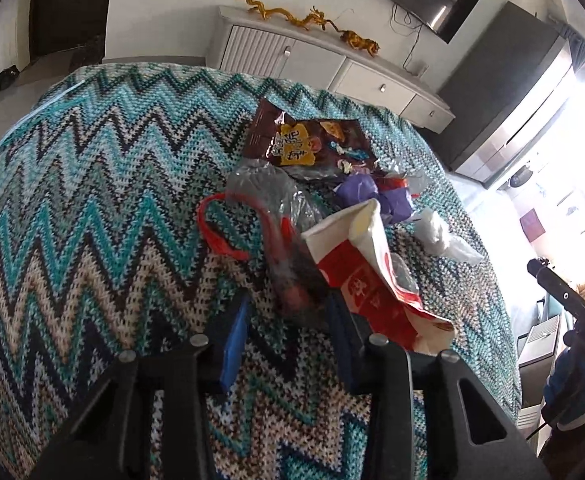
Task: Collect trash
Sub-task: 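Grasp the clear red-handled bag with the left tool while the right tool grasps a clear plastic bag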
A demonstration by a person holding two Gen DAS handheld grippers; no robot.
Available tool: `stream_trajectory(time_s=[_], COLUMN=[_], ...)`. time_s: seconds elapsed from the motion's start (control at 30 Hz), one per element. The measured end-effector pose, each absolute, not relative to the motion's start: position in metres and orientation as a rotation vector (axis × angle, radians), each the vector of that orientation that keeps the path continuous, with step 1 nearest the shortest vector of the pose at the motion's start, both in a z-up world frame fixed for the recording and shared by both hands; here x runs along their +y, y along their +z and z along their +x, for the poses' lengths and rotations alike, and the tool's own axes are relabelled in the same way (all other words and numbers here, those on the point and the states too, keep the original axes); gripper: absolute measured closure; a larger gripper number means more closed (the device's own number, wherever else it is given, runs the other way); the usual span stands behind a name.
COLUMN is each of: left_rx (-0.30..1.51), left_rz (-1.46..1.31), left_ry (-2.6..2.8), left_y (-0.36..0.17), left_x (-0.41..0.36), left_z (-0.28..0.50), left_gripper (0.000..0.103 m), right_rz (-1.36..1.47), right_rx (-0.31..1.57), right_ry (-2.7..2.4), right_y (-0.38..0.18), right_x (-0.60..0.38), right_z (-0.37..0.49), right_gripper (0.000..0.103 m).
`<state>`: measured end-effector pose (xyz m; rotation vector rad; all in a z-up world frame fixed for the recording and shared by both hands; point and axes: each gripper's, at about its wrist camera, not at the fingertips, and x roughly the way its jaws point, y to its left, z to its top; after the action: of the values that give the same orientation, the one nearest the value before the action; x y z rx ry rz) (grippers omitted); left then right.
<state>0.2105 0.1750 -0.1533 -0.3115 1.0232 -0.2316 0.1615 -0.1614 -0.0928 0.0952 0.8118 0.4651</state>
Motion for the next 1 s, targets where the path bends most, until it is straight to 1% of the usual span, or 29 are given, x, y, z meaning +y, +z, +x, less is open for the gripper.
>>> stream_trajectory(time_s=[0.23, 0.3, 0.43, 0.47, 0.57, 0.83, 0.93, 1.0], left_rx=[1.055, 1.056, 1.053, 1.050, 1.042, 1.018, 1.006, 0.988], left_rz=[-0.251, -0.222, -0.217, -0.229, -0.267, -0.318, -0.332, -0.341], left_ry=[-0.244, -0.246, -0.242, -0.244, -0.244, -0.194, -0.170, -0.156], left_y=[-0.162, -0.162, -0.164, -0.165, -0.167, -0.164, -0.159, -0.153], left_x=[0.160, 0.155, 0.154, 0.155, 0.164, 0.186, 0.195, 0.201], left_z=[0.231, 0.235, 0.242, 0.243, 0.238, 0.219, 0.212, 0.206], left_gripper=[0.071, 0.073, 0.088, 0.090, 0.092, 0.093, 0.093, 0.093], right_rz=[0.044, 0.026, -0.012, -0.022, -0.037, -0.071, -0.058, -0.052], right_rx=[0.849, 0.859, 0.882, 0.890, 0.908, 0.977, 0.980, 0.974], right_ry=[0.534, 0.552, 0.578, 0.584, 0.597, 0.595, 0.611, 0.612], right_y=[-0.112, -0.118, -0.129, -0.132, -0.142, -0.164, -0.165, -0.164], right_x=[-0.129, -0.120, -0.102, -0.097, -0.088, -0.072, -0.073, -0.075], right_z=[0.195, 0.204, 0.222, 0.227, 0.237, 0.254, 0.253, 0.247], right_gripper=[0.049, 0.049, 0.049, 0.049, 0.049, 0.050, 0.067, 0.071])
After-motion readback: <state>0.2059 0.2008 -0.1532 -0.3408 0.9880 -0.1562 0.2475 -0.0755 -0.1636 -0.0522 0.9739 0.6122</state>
